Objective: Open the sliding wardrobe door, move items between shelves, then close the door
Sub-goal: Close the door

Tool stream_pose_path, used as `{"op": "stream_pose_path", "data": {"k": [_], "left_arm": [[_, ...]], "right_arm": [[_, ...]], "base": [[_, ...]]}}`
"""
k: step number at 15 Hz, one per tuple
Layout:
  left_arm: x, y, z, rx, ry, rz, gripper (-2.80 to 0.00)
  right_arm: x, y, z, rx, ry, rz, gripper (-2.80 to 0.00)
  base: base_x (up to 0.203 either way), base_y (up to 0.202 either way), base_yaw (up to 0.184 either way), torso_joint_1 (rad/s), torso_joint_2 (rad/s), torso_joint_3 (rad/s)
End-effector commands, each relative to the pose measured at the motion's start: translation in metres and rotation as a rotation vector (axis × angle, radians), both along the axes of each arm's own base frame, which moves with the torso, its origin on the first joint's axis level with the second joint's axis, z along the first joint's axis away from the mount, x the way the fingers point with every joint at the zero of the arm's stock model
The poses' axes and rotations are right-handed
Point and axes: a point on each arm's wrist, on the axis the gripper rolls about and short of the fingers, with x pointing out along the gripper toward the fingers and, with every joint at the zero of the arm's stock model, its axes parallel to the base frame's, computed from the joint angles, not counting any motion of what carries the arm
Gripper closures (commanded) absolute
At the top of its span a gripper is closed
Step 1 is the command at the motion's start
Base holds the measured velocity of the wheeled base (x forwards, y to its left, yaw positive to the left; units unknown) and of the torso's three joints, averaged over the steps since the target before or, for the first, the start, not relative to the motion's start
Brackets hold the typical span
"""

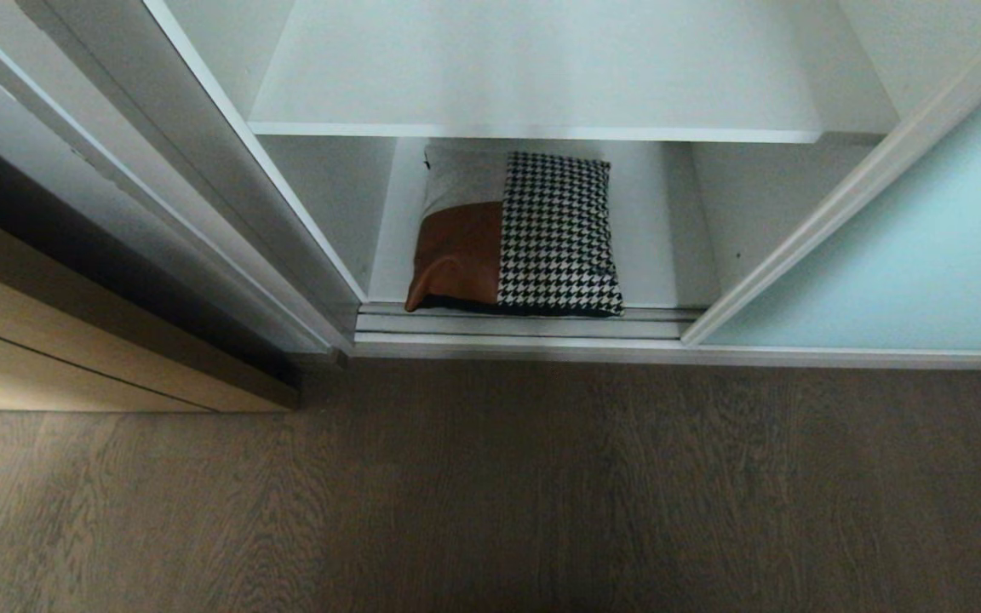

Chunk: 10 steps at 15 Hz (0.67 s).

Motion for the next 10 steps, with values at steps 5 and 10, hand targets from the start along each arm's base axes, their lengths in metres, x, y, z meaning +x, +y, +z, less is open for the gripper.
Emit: {"op": "stream_pose_path", "data": {"k": [5,10], "left_arm": [[0.0,0.0,0.0,0.001,0.003,0.0,0.0],[0.0,0.0,0.0,0.001,0.003,0.0,0.0]], "right_arm": [[0.039,-0.007,-0.001,0.028,0.055,0.023,0.0],[0.058,-0.011,0.006,0.055,0.06,0.04,0.0]], "base": [[0.0,0.0,0.0,0.0,0.0,0.0],[0.0,0.0,0.0,0.0,0.0,0.0]]}}
